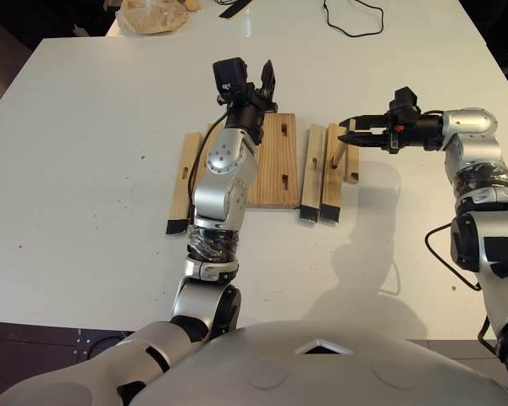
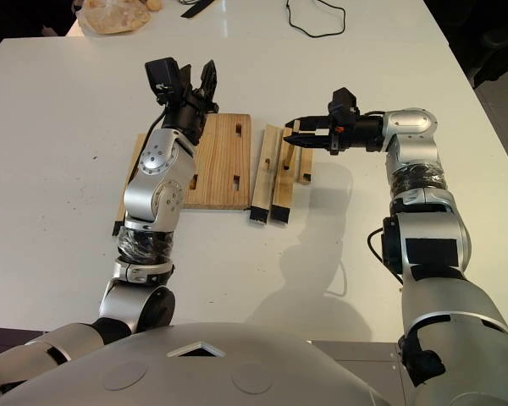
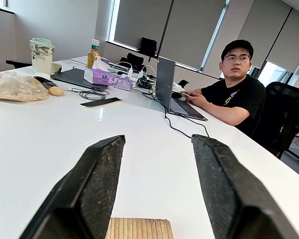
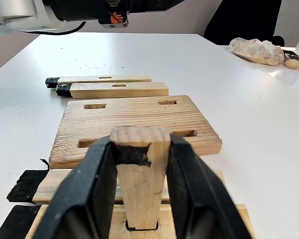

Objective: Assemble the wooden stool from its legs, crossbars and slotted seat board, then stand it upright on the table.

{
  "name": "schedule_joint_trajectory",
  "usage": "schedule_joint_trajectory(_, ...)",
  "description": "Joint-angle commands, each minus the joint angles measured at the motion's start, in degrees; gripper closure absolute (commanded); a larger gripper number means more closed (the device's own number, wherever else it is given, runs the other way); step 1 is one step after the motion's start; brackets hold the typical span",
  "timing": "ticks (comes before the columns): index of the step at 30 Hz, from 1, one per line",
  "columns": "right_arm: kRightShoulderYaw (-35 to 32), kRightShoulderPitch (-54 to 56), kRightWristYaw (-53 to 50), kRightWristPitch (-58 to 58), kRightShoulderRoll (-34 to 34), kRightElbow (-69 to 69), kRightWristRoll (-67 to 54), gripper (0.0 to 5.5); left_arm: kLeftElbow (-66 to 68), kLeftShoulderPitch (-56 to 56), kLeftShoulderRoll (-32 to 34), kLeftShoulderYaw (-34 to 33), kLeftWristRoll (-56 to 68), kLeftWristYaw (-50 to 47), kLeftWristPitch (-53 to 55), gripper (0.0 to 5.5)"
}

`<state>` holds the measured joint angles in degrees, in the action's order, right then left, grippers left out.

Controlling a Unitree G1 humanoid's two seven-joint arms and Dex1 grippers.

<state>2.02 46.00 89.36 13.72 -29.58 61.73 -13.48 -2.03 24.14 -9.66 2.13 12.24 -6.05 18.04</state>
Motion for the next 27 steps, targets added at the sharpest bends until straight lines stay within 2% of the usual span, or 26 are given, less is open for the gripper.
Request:
schedule_joint_trajectory(1, 2.63, -7.33, -2.48, -0.78, 0.47, 2.31, 4.93, 4.21, -0.22, -1.24, -1.52, 0.41, 0.04, 0.04, 0.66, 3.03)
schedule_joint_trajectory(10, 2.93, -5.18, -6.60, -1.29, 0.43, 2.85, 5.18, 4.21, 0.59, -0.95, -1.94, 0.24, -0.57, -0.78, -0.38, 3.03)
schedule_joint_trajectory(11, 2.78, -4.43, -6.66, -1.39, 0.39, 2.69, 4.93, 3.92, 0.55, -1.05, -2.11, 0.13, -0.60, -1.09, -0.58, 3.03)
schedule_joint_trajectory(20, -0.58, -2.08, -6.11, -3.13, -0.66, -5.06, 2.72, 2.58, -0.51, -2.51, -2.61, 0.77, -3.03, -4.83, -2.51, 3.03)
schedule_joint_trajectory(27, -2.65, -9.49, -4.11, -14.44, -5.83, -24.57, -1.46, 2.58, -1.47, -3.73, -2.66, 1.58, -3.44, -5.69, -2.99, 3.03)
